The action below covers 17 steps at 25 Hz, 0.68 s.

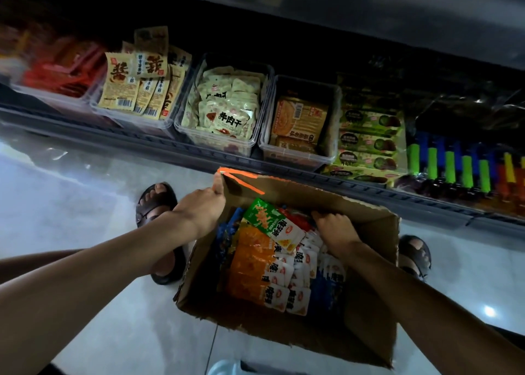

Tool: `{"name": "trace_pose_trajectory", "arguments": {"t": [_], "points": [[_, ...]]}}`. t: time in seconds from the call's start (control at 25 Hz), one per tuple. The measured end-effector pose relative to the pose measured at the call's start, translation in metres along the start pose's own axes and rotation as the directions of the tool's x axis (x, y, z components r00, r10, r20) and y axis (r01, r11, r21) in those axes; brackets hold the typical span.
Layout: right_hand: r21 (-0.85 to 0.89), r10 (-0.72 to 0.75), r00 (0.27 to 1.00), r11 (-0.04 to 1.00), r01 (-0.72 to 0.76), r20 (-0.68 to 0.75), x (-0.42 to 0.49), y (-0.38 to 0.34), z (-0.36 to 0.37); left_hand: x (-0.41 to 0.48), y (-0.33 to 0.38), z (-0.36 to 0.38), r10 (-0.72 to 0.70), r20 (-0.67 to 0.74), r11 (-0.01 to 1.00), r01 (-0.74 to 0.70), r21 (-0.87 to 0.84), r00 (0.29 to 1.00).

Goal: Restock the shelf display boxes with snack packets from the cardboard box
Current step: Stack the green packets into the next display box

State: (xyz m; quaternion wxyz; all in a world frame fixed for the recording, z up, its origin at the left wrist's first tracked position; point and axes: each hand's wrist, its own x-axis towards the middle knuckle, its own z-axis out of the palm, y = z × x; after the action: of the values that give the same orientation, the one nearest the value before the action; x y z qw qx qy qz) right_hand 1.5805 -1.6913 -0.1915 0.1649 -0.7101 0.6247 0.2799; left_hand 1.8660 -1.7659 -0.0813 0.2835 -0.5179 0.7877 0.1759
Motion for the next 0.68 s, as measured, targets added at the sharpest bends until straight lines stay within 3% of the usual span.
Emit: {"name": "trace_pose_trajectory", "arguments": {"t": [0.16,0.24,0.28,0.32,0.4,0.44,0.56,0.68], "points": [[-0.074,-0.188,0.978,0.981,0.182,-0.088,-0.057,0.008,-0.057,-0.013,0.005,-0.026,0.045,-0.122,0.989,-0.027,0.146,0.992],[-0.122,-0.260,0.946,0.963,0.240,-0.192,-0.095,0.013,-0.096,-0.022,0.016,-0.047,0.077,-0.213,0.997,-0.079,-0.002,0.974],[-0.145,-0.299,0.911,0.953,0.267,-0.285,-0.113,0.016,-0.117,-0.029,0.022,-0.059,0.086,-0.205,0.973,-0.127,-0.192,0.975],[-0.178,-0.347,0.849,0.937,0.300,-0.399,-0.133,0.018,-0.139,-0.037,0.029,-0.073,0.108,-0.134,0.886,-0.157,-0.437,0.985],[-0.207,-0.387,0.677,0.920,0.334,-0.626,-0.167,0.027,-0.177,-0.061,0.043,-0.100,0.272,0.072,0.479,-0.070,-0.875,0.960],[-0.210,-0.389,0.602,0.914,0.347,-0.698,-0.179,0.031,-0.191,-0.077,0.049,-0.114,0.392,0.123,0.297,0.001,-0.955,0.912],[-0.227,-0.360,0.444,0.918,0.324,-0.820,-0.203,0.033,-0.215,-0.116,0.061,-0.140,0.600,0.096,-0.008,0.126,-0.992,0.794],[-0.180,-0.306,0.409,0.930,0.319,-0.860,-0.203,0.031,-0.214,-0.127,0.071,-0.149,0.544,0.058,-0.138,0.157,-0.978,0.837]]}}
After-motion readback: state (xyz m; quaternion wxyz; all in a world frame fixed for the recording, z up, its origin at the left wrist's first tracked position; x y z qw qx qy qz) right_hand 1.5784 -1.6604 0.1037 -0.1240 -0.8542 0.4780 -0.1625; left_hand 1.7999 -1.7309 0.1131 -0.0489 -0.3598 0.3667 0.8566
